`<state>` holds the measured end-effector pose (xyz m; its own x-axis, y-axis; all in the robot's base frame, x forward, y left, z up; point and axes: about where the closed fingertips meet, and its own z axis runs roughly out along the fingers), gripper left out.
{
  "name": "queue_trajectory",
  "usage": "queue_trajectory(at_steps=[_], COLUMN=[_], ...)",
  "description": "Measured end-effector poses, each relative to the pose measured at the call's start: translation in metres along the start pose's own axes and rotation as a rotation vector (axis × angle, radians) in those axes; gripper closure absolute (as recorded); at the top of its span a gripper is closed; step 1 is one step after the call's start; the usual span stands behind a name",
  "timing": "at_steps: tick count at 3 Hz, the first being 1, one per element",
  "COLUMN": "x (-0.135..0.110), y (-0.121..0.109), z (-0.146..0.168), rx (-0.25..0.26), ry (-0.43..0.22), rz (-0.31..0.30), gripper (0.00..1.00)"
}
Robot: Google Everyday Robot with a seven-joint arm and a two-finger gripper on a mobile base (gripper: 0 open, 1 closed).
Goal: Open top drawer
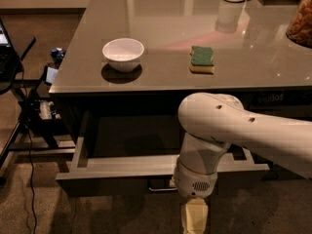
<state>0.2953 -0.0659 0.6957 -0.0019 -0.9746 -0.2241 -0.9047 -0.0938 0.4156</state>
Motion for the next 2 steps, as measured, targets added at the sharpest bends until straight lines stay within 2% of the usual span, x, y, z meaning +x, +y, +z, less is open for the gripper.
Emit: queue_trajectory(at_steps=[2], x=[0.0005], y=[-0.0024], z=[-0.0007], rx=[0.002], ry=[0.015], rz=[0.013], gripper=[0.00])
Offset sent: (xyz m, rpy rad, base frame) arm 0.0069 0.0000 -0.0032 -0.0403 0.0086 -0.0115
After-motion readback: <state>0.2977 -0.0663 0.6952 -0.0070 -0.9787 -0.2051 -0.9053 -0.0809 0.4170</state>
